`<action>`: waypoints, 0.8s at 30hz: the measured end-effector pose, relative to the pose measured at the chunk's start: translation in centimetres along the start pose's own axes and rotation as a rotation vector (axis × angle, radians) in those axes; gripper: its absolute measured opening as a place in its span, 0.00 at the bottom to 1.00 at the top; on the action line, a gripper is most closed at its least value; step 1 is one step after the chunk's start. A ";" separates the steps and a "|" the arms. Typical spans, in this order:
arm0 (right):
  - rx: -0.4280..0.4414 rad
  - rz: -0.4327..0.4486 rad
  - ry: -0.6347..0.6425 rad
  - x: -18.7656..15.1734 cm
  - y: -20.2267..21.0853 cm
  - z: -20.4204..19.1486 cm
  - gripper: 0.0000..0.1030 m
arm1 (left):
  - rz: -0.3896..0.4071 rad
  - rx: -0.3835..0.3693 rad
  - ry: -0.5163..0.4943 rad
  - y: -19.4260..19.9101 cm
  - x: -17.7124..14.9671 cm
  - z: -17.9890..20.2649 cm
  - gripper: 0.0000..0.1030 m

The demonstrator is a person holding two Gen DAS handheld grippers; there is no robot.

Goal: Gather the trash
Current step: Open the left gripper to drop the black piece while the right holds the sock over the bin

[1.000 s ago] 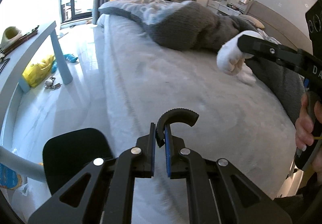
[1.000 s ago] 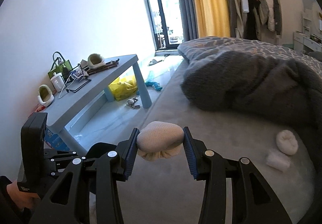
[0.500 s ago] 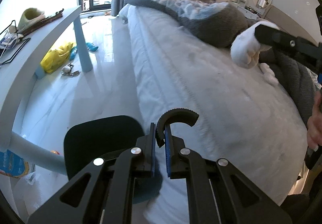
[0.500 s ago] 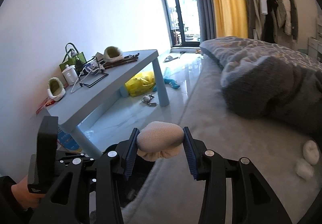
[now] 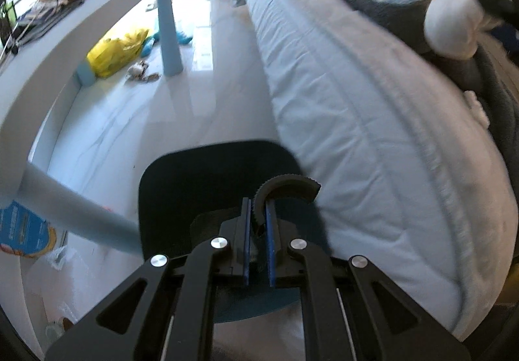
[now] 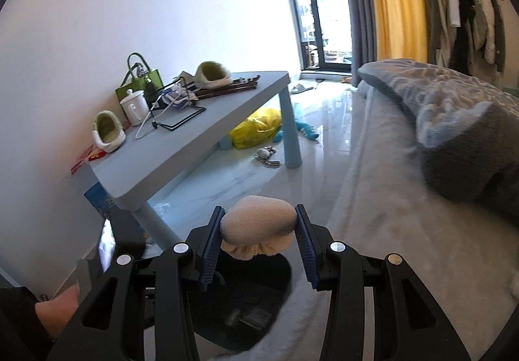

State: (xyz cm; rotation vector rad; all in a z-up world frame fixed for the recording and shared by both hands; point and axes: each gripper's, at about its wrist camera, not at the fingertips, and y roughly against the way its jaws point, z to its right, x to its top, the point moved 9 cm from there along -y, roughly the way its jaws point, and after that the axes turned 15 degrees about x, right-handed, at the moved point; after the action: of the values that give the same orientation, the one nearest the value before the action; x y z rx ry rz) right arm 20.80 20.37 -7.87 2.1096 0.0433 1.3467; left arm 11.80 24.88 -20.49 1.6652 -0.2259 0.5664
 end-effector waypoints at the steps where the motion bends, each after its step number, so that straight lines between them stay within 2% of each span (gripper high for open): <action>1: 0.006 -0.003 0.003 0.0 -0.4 -0.4 0.43 | -0.009 0.004 0.001 -0.3 -0.2 -0.3 0.09; 11: 0.052 -0.034 0.028 0.1 -4.1 -3.3 0.43 | -0.136 0.012 0.003 -3.7 -3.9 -3.4 0.09; 19: 0.062 -0.087 0.026 -1.0 -6.9 -3.9 0.43 | -0.195 0.011 -0.004 -4.6 -5.6 -4.6 0.12; 21: 0.059 -0.098 0.012 -1.2 -7.5 -3.6 0.43 | -0.198 0.016 0.005 -4.5 -5.7 -5.1 0.24; 24: 0.052 -0.120 -0.017 -1.9 -8.6 -3.1 0.43 | -0.195 0.014 0.010 -4.2 -5.8 -5.8 0.29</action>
State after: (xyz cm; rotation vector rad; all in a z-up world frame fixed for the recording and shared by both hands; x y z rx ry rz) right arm 19.81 28.14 -13.00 2.1255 0.1970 1.2687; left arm 7.42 30.27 -26.51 1.6748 -0.0511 0.4301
